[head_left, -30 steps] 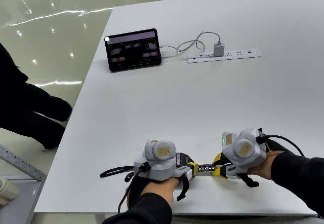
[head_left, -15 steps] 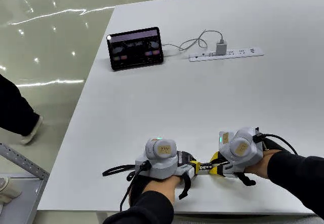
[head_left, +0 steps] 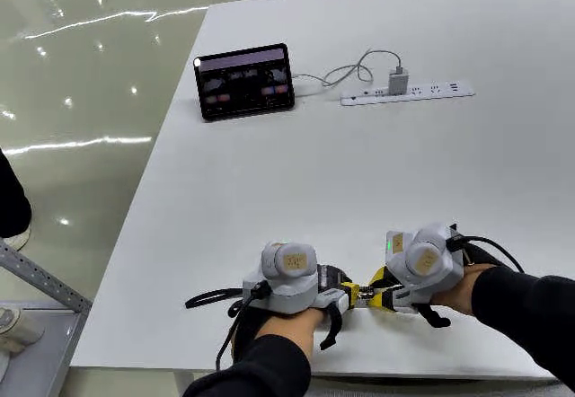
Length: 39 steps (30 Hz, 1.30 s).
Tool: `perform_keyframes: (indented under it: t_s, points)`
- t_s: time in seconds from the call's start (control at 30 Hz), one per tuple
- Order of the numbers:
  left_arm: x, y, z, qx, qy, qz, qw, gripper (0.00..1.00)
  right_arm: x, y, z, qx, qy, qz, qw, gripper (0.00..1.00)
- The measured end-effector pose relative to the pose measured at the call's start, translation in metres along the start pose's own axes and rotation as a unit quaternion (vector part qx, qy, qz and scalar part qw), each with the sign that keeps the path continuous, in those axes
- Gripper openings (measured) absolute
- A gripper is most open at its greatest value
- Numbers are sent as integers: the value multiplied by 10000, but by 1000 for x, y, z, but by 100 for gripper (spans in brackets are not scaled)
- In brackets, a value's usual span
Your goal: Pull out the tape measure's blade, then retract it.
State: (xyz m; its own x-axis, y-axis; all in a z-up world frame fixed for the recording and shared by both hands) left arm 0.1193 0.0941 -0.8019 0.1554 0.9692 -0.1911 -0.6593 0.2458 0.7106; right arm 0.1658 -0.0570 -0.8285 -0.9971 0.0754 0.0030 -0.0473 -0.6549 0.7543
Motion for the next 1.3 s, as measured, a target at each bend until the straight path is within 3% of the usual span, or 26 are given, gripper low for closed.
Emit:
perform_keyframes:
  t_s: [0.27,0.33,0.37,0.7,1.3]
  points:
    - [0,0,0,18,-35,-28,10000,57,2,-5,5,-13,47,33,10000,9]
    - [0,-1,0,49,-172,-64,9998,57,4,-6,6,-19,60,80,9999,8]
    - [0,0,0,50,-89,-54,9999,57,4,-7,7,4,173,57,9998,8]
    - [1,-1,1,28,35,-65,10000,56,1,-8,11,-36,83,63,9999,7]
    - [0,-1,1,40,25,-62,10000,58,1,-11,12,-88,108,123,9998,10]
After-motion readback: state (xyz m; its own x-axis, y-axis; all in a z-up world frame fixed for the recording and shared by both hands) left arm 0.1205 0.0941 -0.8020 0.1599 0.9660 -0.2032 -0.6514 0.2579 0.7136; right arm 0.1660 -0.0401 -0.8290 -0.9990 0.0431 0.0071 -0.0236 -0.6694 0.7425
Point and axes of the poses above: the centre of the closed fingertips' face, and the gripper's own axes: y roughly backward along the fingers, x roughly to its left, z roughly out of its top, the point moved 10 cm from there along y, roughly backward along the fingers, and after that the axes turned 2 degrees about -x, right-handed, at the moved point
